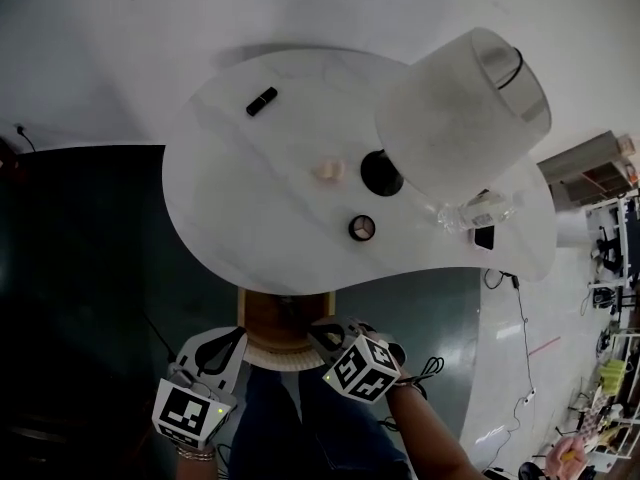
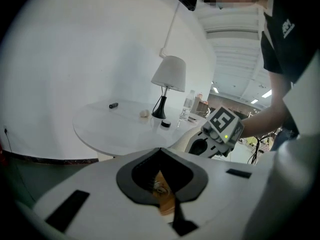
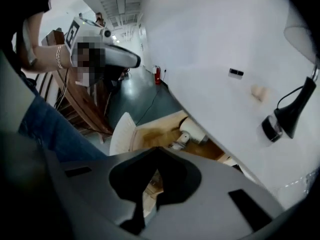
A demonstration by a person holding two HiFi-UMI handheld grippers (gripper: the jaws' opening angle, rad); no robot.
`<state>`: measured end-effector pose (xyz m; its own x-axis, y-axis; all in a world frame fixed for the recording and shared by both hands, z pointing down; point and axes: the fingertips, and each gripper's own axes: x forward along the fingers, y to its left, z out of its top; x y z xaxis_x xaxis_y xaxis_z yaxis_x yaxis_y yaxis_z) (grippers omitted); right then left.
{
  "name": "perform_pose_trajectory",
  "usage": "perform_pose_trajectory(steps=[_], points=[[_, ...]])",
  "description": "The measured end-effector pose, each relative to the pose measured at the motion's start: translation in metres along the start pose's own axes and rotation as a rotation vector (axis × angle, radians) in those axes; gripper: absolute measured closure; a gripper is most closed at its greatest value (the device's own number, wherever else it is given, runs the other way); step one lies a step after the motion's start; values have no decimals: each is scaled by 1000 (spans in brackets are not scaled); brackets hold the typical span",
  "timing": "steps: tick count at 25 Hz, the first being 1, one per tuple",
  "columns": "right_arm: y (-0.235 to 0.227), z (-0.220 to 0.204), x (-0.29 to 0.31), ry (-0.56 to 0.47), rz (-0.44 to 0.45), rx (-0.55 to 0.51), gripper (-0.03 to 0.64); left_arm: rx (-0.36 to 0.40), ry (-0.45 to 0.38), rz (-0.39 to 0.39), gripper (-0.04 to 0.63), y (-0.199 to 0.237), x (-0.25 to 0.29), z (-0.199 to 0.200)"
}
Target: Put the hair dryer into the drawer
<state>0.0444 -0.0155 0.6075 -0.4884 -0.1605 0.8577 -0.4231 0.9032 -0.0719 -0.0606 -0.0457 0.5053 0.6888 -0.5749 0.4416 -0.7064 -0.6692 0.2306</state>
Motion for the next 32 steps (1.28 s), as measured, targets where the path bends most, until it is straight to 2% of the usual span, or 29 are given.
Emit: perform_pose_trajectory(steps=[7,12,19,26,30,32], points=[[-7,48,-51,-168,-77,27,598,48,-54,-12,580,-10,-18,26],[-9,83,-89,-313,-126,111,598,72,-115,1,580,-12,-39,50],[-11,123,-137,-488,-245,187,598,89,-167,4,579,-14,-67,72],[-15,145,-177,-589,-297,201,598,127,-227,34,578,-8,-92,97],[-25,152,-195,-613,-297,193,598,144,-251,87,580,2,-99,111],[-30,161,-209,-629,-297,168,598,127,-245,129,578,9,-101,116]])
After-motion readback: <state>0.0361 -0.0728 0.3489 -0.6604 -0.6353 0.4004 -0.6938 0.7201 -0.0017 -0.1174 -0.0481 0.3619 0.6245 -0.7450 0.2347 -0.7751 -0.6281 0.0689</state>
